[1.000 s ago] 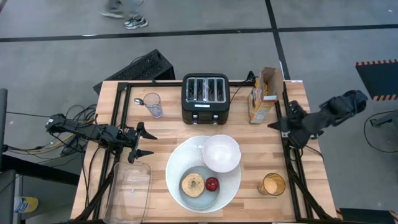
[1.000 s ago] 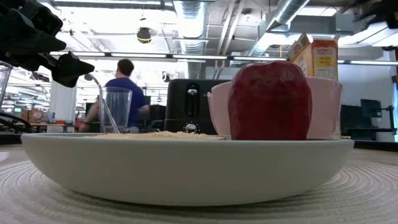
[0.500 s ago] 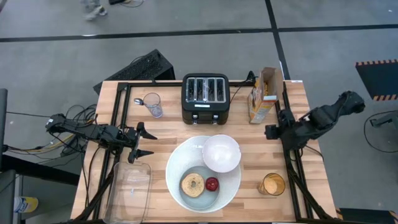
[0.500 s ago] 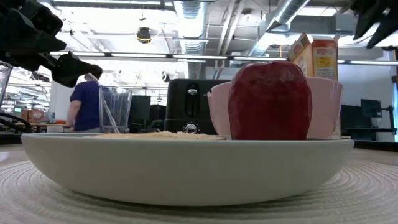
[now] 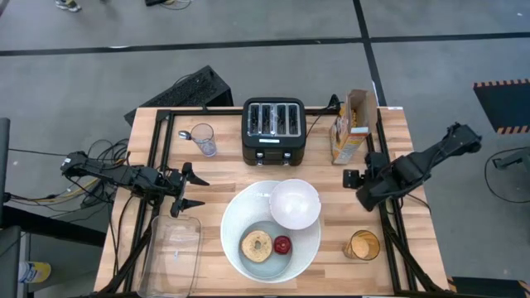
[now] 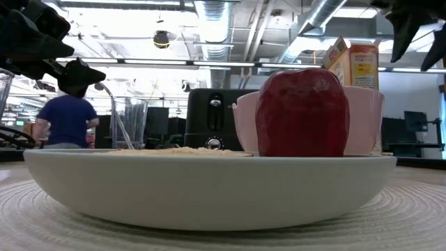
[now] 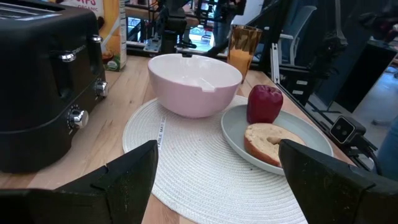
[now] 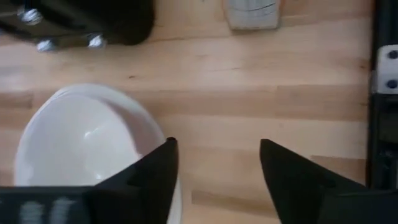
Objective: Arrange a breakfast setting
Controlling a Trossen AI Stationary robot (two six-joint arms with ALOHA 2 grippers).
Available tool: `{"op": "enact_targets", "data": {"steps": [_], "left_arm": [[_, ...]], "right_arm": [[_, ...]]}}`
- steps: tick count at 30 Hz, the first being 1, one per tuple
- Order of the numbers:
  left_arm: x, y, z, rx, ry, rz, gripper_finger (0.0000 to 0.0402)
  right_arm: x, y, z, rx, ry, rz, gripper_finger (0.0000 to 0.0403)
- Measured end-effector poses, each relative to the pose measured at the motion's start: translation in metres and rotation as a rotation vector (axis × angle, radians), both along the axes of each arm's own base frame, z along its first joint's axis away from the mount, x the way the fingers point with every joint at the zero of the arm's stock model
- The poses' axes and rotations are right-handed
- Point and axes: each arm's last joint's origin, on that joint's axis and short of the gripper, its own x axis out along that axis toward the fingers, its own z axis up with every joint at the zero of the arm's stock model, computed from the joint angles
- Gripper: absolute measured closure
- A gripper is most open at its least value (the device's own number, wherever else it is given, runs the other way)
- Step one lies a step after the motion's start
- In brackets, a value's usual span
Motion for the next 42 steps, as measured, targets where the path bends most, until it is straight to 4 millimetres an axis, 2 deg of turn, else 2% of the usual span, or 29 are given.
{"op": "enact_targets", "data": {"steps": [6,11,13,18,27,35,42], "left_arm": [[0.0,0.0,0.0,0.0,0.0,0.0,0.0082],[0.0,0.0,0.0,0.0,0.0,0.0,0.0082],[0.0,0.0,0.0,0.0,0.0,0.0,0.0082],[0.0,0.0,0.0,0.0,0.0,0.0,0.0082],[0.0,0.0,0.0,0.0,0.0,0.0,0.0082],[0.0,0.0,0.0,0.0,0.0,0.0,0.0082],[0.0,0.0,0.0,0.0,0.0,0.0,0.0082]], "right_arm": [[0.013,0.002,-0.01,-0.202,0.031,-0.031,0.0074],[0.018,0.005,-0.017,-0.259,0.096,-0.056,0.0018],[0.019,0.006,-0.019,-0.275,0.119,-0.072,0.0007],[0.023,0.006,-0.027,-0.356,0.105,-0.095,0.0008],[0.021,0.005,-0.059,-0.516,0.129,-0.082,0.0006],[0.022,-0.001,-0.085,-0.606,0.153,-0.09,0.0005],[0.024,-0.012,-0.1,-0.615,0.153,-0.138,0.0005]]}}
